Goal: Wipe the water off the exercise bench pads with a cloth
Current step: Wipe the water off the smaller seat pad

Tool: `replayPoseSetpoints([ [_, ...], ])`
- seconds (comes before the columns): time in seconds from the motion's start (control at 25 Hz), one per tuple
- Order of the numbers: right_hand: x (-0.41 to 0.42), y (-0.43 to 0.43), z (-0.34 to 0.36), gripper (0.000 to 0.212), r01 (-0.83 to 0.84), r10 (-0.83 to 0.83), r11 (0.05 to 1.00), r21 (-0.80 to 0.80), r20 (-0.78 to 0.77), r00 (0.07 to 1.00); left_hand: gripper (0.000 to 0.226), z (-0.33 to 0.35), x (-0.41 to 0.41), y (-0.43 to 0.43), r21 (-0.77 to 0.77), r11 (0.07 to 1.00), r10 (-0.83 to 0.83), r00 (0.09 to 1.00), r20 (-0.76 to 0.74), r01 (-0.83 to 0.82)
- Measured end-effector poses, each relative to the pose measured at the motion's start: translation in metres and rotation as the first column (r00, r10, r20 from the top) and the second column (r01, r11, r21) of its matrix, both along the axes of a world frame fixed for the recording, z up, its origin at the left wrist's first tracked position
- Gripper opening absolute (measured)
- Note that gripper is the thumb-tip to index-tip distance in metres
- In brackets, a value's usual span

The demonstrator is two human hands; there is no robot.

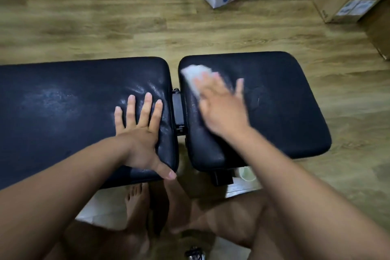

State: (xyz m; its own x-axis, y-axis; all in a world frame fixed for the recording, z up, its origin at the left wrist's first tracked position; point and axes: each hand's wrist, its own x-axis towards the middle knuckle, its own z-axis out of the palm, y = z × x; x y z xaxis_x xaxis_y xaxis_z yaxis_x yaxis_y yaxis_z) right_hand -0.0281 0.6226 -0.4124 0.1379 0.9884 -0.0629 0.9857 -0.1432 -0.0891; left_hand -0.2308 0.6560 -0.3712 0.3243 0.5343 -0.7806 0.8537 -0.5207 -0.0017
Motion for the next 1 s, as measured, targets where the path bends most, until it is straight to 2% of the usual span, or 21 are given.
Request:
replayPoseSetpoints([
  [0.08, 0.079, -0.017, -0.001, 0.055, 0.29, -0.289, 0.956, 0.043, -0.028, 0.957, 0.167, -0.002, -0.001, 0.001, -0.02, 1.0, -0.008, 1.0, 0.017, 0.008],
  [0.16, 0.151, -0.03, 0.005, 0.061, 0.526, -0.526, 0.85, 0.018, -0.002, 0.851, 0.166, -0.006, -0.002, 0.005, -0.036, 0.999, -0.015, 1.0, 0.022, 0.015],
  [0.24, 0.168, -0.026, 0.015, 0.07, 0.623, -0.624, 0.781, -0.029, -0.032, 0.781, 0.165, -0.004, -0.002, 0.005, -0.055, 0.998, 0.0, 1.0, 0.006, 0.0],
  [0.32, 0.127, -0.009, 0.014, 0.07, 0.567, -0.567, 0.823, -0.005, -0.058, 0.822, 0.165, -0.002, -0.002, 0.005, -0.05, 0.999, -0.018, 1.0, -0.017, 0.017],
  [0.4, 0.051, 0.012, 0.004, 0.061, 0.382, -0.382, 0.924, 0.004, -0.026, 0.924, 0.165, -0.001, -0.001, 0.005, -0.053, 0.999, -0.012, 1.0, -0.029, 0.011],
  [0.48, -0.013, 0.029, 0.001, 0.057, 0.17, -0.17, 0.985, -0.021, -0.003, 0.985, 0.166, 0.005, 0.004, 0.001, -0.063, 0.998, 0.018, 0.999, -0.028, -0.02],
  [0.6, -0.019, 0.041, 0.004, 0.059, -0.007, 0.006, 0.999, -0.041, -0.013, 1.0, 0.167, 0.01, 0.004, -0.001, -0.032, 0.999, -0.01, 0.998, -0.055, 0.008],
  [0.68, 0.024, 0.034, 0.006, 0.059, 0.043, -0.043, 0.999, -0.014, -0.007, 0.999, 0.168, 0.008, 0.005, -0.001, -0.033, 0.999, -0.013, 0.998, -0.056, 0.011],
  [0.84, 0.127, -0.008, 0.007, 0.059, 0.318, -0.318, 0.948, -0.033, -0.005, 0.948, 0.167, 0.009, 0.006, -0.001, -0.028, 1.0, 0.001, 0.998, -0.06, -0.002],
  [1.0, 0.159, -0.065, 0.0, 0.063, 0.472, -0.47, 0.882, -0.001, -0.073, 0.879, 0.165, 0.007, 0.005, 0.0, -0.032, 0.999, -0.003, 0.998, -0.055, 0.002],
])
